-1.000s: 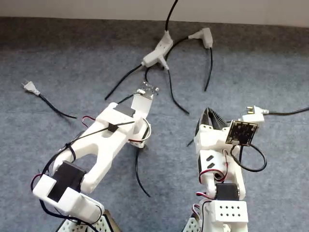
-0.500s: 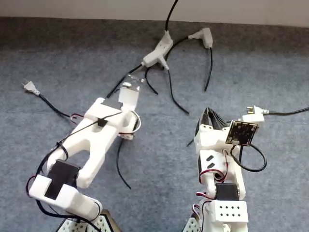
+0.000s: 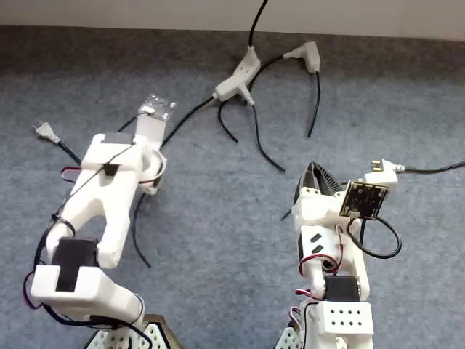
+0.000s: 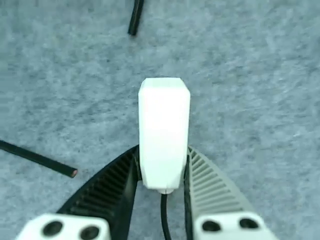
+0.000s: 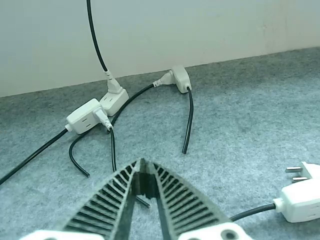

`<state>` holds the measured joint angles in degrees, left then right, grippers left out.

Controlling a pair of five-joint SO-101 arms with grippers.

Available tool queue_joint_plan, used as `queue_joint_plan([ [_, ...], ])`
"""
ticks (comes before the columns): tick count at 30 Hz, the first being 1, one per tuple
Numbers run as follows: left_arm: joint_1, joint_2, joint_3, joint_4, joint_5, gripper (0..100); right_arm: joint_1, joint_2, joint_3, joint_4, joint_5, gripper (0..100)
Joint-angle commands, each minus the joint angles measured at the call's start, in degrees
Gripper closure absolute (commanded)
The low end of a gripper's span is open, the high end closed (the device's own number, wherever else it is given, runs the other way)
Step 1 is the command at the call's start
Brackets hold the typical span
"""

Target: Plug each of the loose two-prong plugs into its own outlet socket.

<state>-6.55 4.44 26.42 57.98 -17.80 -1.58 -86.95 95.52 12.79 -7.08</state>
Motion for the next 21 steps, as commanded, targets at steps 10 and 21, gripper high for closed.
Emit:
queue_joint_plan([
  [10,-1.9,6.5,-5.3,1.7,-1.7,86,-0.1,-0.9,8.0,-0.1,0.7,98.9],
  [21,-1.6,6.5,-10.2,1.7,-1.3,81,-0.1,-0.9,8.0,-0.1,0.8,98.9],
])
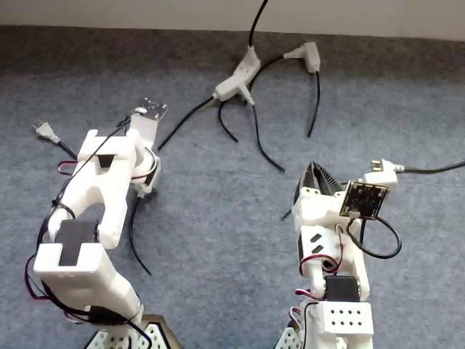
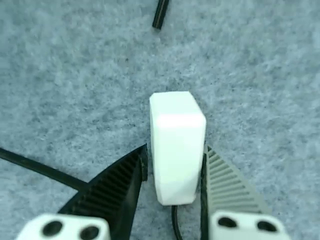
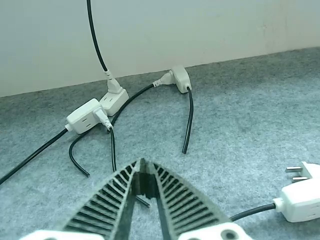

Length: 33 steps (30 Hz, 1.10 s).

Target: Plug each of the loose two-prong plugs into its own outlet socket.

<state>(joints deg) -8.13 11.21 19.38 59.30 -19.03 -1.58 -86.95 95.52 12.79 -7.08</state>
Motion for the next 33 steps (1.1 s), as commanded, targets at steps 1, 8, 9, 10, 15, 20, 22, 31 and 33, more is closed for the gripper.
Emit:
queue_joint_plan([
  [1,0.0,-0.3,-3.9,0.4,1.1,81,-0.1,-0.9,8.0,-0.1,0.8,98.9],
  [8,2.7,-0.3,-6.7,0.8,3.9,81,-0.1,-0.9,8.0,-0.2,0.8,98.9],
  [9,3.7,-0.3,-6.7,0.9,4.0,81,-0.1,-0.9,8.0,-0.2,0.8,98.9],
  [10,4.9,-0.3,-6.8,1.4,4.0,81,-0.1,-0.9,8.0,-0.2,0.8,98.9],
  [15,10.8,-0.3,-7.3,2.8,8.3,81,-0.1,-0.9,8.0,-0.2,0.8,98.9],
  [20,16.0,-0.3,-6.8,3.1,9.2,81,-0.1,-0.9,8.0,-0.2,0.8,98.9],
  [22,17.1,-0.3,-6.9,3.1,9.3,81,-0.1,-0.9,8.0,-0.2,0.8,98.9],
  [31,13.6,-0.3,-10.0,3.2,9.2,81,-0.1,-0.9,8.0,-0.2,0.8,98.9],
  [33,11.0,-0.3,-11.7,3.6,9.1,81,-0.1,-0.9,8.0,-0.2,0.8,98.9],
])
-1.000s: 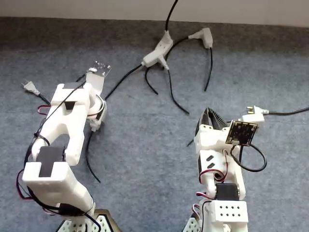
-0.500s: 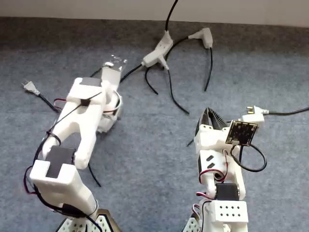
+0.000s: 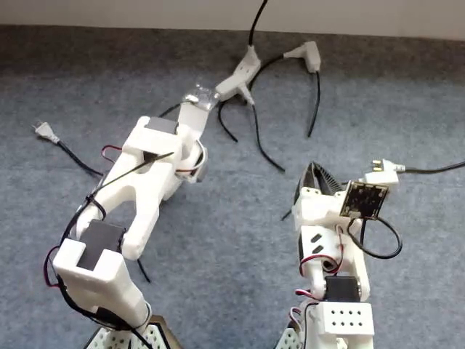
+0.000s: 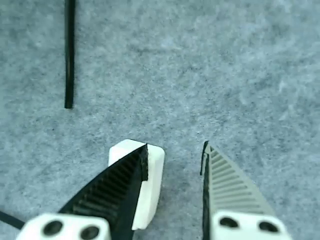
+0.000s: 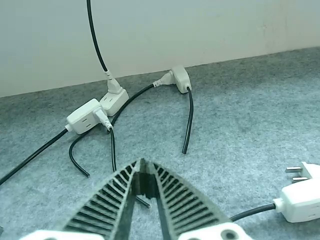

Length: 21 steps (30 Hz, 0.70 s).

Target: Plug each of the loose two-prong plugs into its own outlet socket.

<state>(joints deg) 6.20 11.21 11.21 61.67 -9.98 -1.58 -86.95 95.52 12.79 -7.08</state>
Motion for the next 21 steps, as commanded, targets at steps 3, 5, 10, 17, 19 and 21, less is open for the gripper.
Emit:
queue_joint_plan([
  [3,-7.1,-0.3,-7.7,3.4,-0.1,81,-0.1,-0.9,8.0,-0.2,0.8,98.9],
  [5,-10.2,-0.2,-11.2,4.7,0.1,81,-0.1,-0.9,8.0,-0.2,0.8,98.9],
  [10,-19.6,0.4,-18.9,4.6,6.8,81,-0.1,-0.9,8.0,-0.2,0.8,98.9],
  [17,-22.6,7.2,-32.0,7.4,16.7,78,-0.1,-0.9,8.0,-0.2,0.8,98.9],
  [19,-22.8,13.5,-39.3,10.7,18.7,77,-0.1,-0.9,8.0,-0.2,0.8,98.9],
  [21,-23.3,20.5,-48.1,15.3,19.9,77,-0.1,-0.9,8.0,-0.2,0.8,98.9],
])
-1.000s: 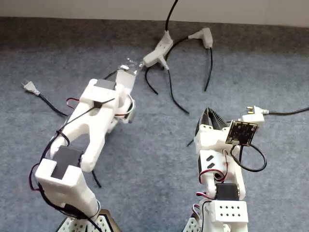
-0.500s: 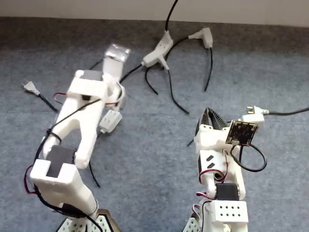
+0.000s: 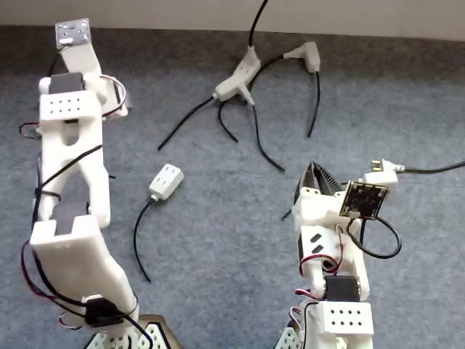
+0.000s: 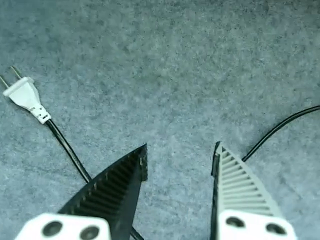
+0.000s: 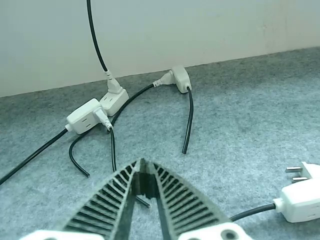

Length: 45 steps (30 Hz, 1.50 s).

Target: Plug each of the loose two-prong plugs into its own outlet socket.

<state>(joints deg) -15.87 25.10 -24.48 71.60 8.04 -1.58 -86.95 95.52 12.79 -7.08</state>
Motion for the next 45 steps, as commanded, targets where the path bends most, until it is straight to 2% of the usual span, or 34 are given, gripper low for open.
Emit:
queue_joint_plan([
  [1,-1.8,10.9,-18.1,7.7,2.9,77,-0.1,-0.9,8.0,-0.2,0.8,98.9],
  [7,-6.7,33.3,-51.2,21.2,12.7,78,-0.1,-0.9,8.0,-0.2,0.8,98.9],
  [12,-9.5,43.3,-67.5,24.9,18.4,78,-0.1,-0.9,8.0,-0.2,0.8,98.9],
  [17,-11.8,45.1,-69.0,24.7,18.5,78,-0.1,-0.9,8.0,-0.2,0.8,98.9],
  [25,-18.2,45.3,-68.8,24.7,26.5,78,-2.1,-0.9,8.1,-0.1,3.4,98.9],
  [37,-18.2,55.7,-69.3,17.0,27.0,78,-2.9,-0.8,8.1,0.0,3.9,98.9],
  [39,-18.2,56.4,-69.3,16.3,27.0,80,-2.9,-0.8,8.1,0.0,3.9,98.9],
  [45,-17.8,56.6,-69.3,16.9,26.6,96,-2.9,-0.8,8.1,0.0,3.9,98.9],
])
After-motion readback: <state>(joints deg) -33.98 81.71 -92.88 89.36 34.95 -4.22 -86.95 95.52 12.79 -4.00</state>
